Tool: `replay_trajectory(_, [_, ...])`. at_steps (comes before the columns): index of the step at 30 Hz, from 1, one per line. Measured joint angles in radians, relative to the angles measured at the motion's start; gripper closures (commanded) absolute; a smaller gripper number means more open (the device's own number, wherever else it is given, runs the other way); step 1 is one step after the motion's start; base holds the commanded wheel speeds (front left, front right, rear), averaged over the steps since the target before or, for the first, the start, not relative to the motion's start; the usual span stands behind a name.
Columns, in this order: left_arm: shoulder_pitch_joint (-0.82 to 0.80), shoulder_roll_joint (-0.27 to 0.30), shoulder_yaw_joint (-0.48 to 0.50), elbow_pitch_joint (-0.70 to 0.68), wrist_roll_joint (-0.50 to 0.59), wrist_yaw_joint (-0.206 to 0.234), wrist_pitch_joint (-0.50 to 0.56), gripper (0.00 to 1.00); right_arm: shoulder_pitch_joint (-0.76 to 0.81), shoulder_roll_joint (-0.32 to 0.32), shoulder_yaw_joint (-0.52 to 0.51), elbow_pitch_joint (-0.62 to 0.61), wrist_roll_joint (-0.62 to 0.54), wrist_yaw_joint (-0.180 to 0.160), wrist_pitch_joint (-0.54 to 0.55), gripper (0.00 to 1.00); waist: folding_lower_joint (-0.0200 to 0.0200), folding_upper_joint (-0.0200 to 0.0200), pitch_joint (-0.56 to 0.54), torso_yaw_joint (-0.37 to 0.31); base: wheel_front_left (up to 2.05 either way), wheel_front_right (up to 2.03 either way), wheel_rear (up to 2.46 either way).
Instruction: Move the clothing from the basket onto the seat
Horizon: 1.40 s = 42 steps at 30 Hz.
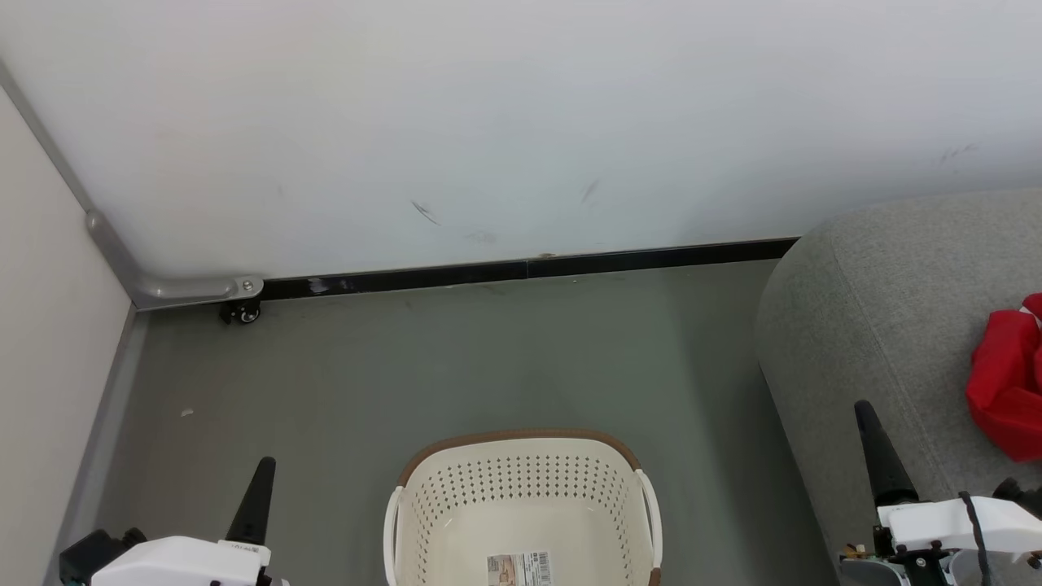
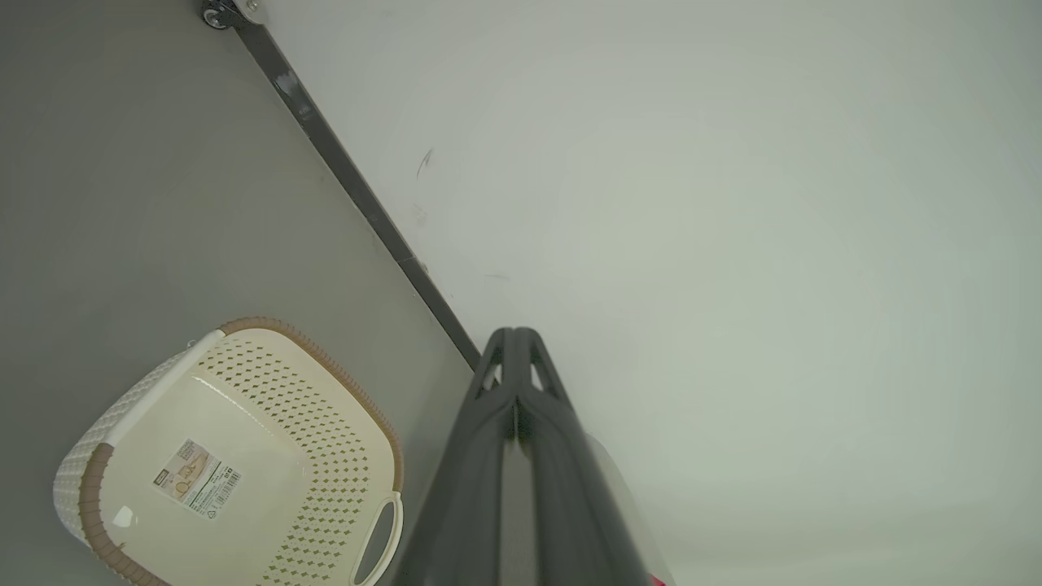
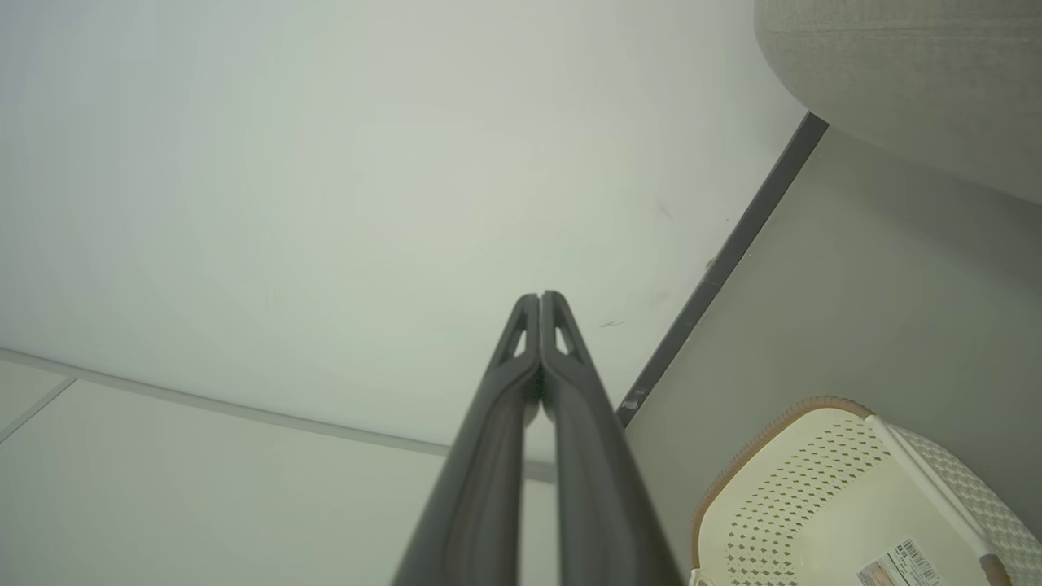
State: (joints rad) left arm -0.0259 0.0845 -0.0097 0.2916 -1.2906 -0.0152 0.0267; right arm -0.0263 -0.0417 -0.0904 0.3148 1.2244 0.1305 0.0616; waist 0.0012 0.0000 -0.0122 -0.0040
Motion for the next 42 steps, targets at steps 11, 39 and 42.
replay_trajectory(11, [-0.016, -0.022, 0.040, -0.003, -0.135, -0.046, 0.036, 1.00, -0.021, 0.000, -0.023, -0.017, 0.163, 0.000, 0.019, 1.00, -0.0005, 0.0000, 0.007, 0.002, 0.00, 0.00, 0.00])
replay_trajectory(39, [-0.036, -0.046, 0.095, -0.008, -0.312, -0.104, 0.083, 1.00, -0.041, 0.000, -0.051, -0.034, 0.371, 0.000, 0.050, 1.00, -0.0006, 0.0000, 0.015, 0.004, 0.00, 0.00, 0.00])
replay_trajectory(42, [-0.036, -0.046, 0.095, -0.008, -0.312, -0.104, 0.083, 1.00, -0.041, 0.000, -0.051, -0.034, 0.371, 0.000, 0.050, 1.00, -0.0007, 0.0000, 0.015, 0.004, 0.00, 0.00, 0.00])
